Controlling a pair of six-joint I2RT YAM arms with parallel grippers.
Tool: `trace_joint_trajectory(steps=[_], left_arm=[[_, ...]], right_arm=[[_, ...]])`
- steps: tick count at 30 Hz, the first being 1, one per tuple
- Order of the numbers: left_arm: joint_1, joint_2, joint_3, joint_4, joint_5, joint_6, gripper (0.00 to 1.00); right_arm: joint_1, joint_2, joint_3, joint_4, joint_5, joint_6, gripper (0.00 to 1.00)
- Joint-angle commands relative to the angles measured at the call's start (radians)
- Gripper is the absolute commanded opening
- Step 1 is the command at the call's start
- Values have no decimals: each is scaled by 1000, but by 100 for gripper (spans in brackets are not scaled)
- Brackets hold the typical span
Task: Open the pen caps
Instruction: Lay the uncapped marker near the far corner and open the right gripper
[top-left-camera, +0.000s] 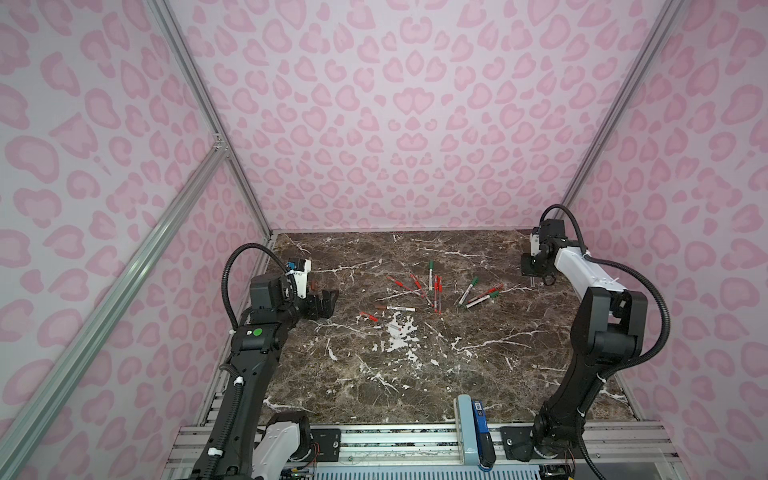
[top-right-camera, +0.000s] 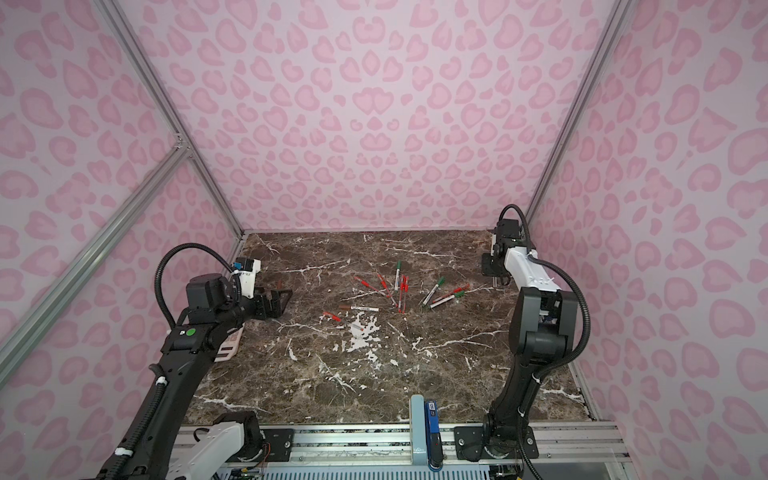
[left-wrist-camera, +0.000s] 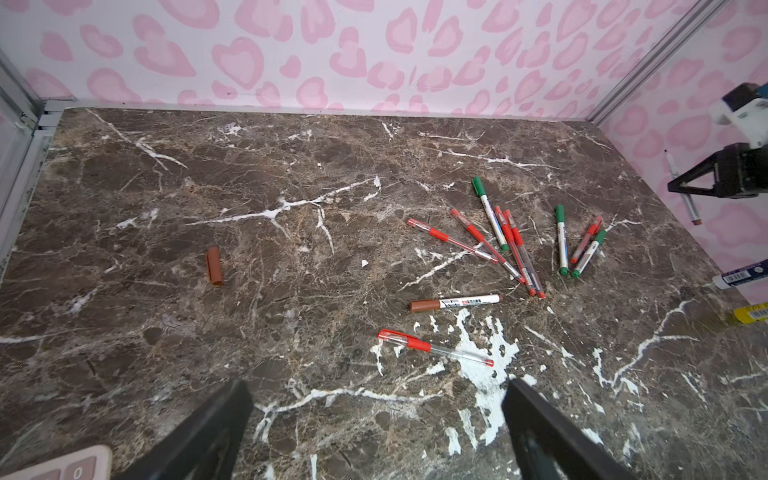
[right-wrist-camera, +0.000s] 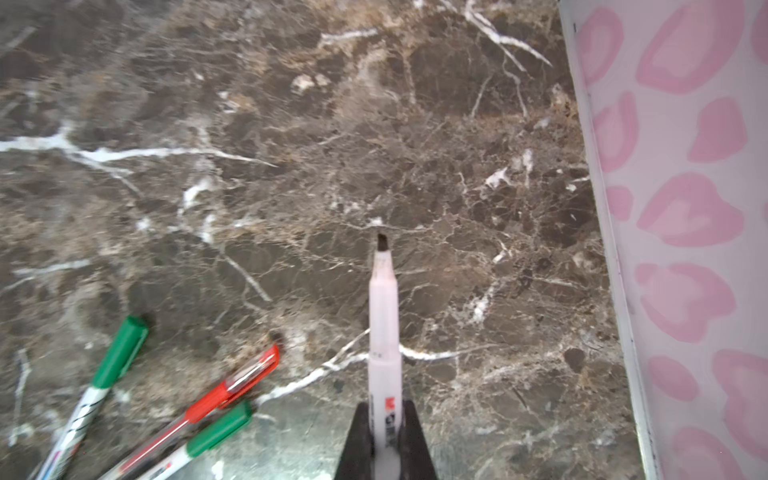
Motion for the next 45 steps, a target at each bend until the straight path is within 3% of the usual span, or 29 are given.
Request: trace_joint_trajectory(steps=[1,10,23,28,33,45], left_arm=[[5,-5,2,33,1,-6,98],[15,-2,9,29,10,-8,98],[30,-1,13,34,15,-24,98],[34,0,15,28,2,-23,98],[38,-4,10,32,17,-22,98],[46,-10,0,43,22,-24,98]], right_arm=[[-11,64,38,-44,13,-32,0],[-31,182,93,-61,3,-33,1],[11,242,68,-41,-49,-71,5],[21,250,55,-45,-46,-79,13],[20,247,63,-51,-42,-63,27],[11,124,34,-22,-93,-38,37]])
